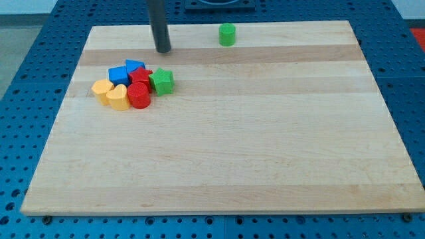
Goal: Separate the yellow blocks a bit from each other
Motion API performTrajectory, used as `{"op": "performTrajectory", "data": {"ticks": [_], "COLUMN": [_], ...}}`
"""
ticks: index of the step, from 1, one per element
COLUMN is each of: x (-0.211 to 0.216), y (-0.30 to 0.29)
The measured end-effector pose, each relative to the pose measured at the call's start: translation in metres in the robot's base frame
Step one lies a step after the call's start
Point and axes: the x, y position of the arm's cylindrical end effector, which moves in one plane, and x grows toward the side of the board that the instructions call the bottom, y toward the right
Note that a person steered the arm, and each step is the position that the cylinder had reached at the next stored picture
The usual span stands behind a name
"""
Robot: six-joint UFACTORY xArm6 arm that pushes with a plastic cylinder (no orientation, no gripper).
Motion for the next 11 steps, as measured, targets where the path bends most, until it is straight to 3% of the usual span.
{"op": "performTrajectory", "data": {"ticks": [3,7,10,11], "x": [0.032,0.100,0.112,0.141], "y": [-0.103,-0.103,-0.069,-0.073]}}
